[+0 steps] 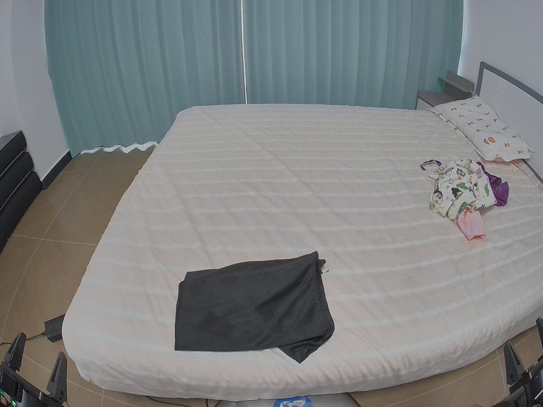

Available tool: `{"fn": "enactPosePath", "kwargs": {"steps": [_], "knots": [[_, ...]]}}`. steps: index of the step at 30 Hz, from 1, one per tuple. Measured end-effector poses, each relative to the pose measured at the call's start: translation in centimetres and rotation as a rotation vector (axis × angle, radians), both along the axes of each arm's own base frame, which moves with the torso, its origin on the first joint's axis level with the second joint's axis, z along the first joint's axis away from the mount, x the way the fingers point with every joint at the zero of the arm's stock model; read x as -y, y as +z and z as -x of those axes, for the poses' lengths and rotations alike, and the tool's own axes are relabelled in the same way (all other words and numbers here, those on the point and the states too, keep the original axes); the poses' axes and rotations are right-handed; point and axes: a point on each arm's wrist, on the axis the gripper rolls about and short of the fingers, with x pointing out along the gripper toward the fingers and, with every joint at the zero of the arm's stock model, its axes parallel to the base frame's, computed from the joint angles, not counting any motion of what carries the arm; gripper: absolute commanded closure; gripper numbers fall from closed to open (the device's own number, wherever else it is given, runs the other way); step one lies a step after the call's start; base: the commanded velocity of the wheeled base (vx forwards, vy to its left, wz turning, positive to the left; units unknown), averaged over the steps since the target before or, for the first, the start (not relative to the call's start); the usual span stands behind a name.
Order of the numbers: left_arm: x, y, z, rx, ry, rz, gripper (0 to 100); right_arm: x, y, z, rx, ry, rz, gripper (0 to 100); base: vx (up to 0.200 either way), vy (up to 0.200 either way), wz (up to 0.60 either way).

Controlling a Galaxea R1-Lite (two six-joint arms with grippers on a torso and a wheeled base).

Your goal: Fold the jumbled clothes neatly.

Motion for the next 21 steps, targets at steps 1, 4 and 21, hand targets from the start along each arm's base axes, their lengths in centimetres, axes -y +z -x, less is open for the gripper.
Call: {"fn": "enactPosePath", "kwargs": {"steps": [1, 4, 21], "knots": [[0.0, 0.0, 0.0, 0.0, 0.0, 0.0, 0, 0.0, 0.0, 0.0, 0.0, 0.0, 0.001, 0, 0.0, 0.0, 0.0], [0.0, 0.0, 0.0, 0.0, 0.0, 0.0, 0, 0.0, 0.0, 0.0, 0.0, 0.0, -0.002, 0, 0.0, 0.0, 0.0], [0.0, 0.01, -0.01, 0.0, 0.0, 0.0, 0, 0.0, 0.01, -0.02, -0.002, 0.001, -0.005, 0, 0.0, 0.0, 0.0]]}}
